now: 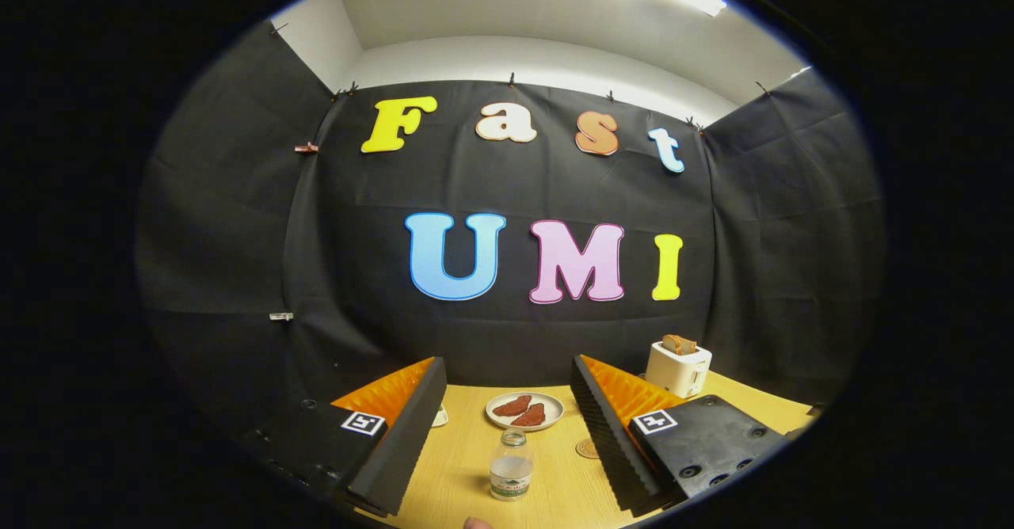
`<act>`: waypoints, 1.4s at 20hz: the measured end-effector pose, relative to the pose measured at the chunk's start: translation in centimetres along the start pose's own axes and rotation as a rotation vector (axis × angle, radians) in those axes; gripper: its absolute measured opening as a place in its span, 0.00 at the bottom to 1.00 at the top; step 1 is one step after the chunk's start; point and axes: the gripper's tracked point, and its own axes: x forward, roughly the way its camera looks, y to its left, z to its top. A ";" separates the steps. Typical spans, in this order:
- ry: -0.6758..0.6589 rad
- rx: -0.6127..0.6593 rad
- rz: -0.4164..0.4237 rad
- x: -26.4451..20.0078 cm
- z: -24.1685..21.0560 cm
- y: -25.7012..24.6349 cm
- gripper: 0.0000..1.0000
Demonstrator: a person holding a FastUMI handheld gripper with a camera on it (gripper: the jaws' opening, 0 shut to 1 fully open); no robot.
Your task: Take the bottle from table, then pour the juice into the cup, finally place the bottle on the coaster
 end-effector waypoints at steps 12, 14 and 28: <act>0.059 0.010 -0.044 0.4 -6.6 -1.6 0.97; 0.101 0.005 -0.055 0.6 -10.5 -1.9 0.97; 0.216 -0.022 0.039 6.2 -29.1 -0.2 0.98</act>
